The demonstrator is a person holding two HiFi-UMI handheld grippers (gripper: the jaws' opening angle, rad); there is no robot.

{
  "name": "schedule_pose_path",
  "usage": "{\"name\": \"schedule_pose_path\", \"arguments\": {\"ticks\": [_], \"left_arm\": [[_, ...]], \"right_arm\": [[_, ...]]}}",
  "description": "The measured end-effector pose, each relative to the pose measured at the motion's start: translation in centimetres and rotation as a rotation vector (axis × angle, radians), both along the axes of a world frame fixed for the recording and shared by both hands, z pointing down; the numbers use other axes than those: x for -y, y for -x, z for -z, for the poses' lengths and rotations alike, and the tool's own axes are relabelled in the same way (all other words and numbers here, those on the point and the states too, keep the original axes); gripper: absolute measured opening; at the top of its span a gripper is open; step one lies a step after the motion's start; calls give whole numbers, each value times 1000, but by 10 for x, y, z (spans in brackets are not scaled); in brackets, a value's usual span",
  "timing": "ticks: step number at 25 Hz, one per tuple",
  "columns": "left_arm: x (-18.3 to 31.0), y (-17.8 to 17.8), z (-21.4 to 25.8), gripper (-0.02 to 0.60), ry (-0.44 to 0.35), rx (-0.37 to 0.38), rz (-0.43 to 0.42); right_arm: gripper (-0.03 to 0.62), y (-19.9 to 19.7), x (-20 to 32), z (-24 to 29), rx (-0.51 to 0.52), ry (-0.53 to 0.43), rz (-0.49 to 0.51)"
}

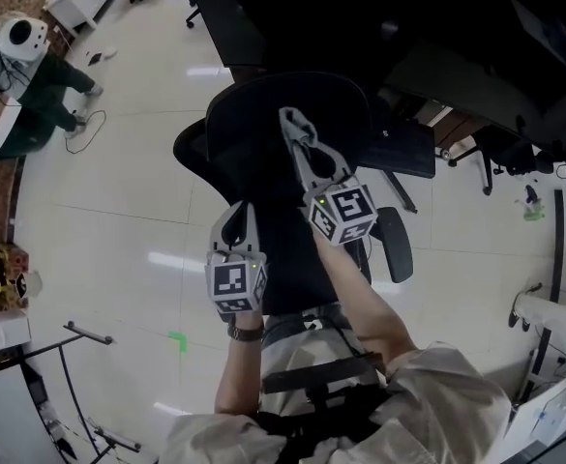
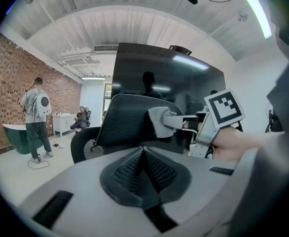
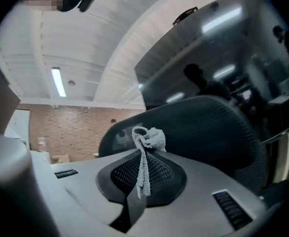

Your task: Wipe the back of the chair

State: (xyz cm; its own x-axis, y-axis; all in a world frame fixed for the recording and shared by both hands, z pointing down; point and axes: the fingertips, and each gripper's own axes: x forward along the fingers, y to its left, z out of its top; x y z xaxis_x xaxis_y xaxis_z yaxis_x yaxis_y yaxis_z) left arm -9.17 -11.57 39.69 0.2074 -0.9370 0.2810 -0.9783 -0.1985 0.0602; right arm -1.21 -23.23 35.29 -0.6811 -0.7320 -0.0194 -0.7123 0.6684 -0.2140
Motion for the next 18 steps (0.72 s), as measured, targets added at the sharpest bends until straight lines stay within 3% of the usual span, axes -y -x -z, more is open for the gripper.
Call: {"name": "schedule_pose_path", "arguments": {"ticks": [3, 6, 8, 12, 14, 16, 18], "left_arm": [[-8, 14, -6, 8, 14, 2, 19], [-8, 28, -14, 8, 30, -12, 28], [-6, 31, -22, 8, 42, -22, 23], [1, 28, -38, 8, 61, -37, -13], [5, 23, -43, 8, 68, -45, -38], [7, 18, -49, 8, 77, -51, -61], [8, 15, -57, 8, 91, -58, -76]], "right_arm": [[23, 88, -25, -15, -45, -3, 191], [23, 108, -18, -26, -53, 23, 218], [23, 73, 3, -38, -41, 59, 119], [23, -43, 45, -70, -31, 133, -166], [23, -87, 55, -79, -21, 151, -257], [23, -100, 57, -87, -36, 156, -273], [23, -78, 54, -98, -67, 156, -218]]}}
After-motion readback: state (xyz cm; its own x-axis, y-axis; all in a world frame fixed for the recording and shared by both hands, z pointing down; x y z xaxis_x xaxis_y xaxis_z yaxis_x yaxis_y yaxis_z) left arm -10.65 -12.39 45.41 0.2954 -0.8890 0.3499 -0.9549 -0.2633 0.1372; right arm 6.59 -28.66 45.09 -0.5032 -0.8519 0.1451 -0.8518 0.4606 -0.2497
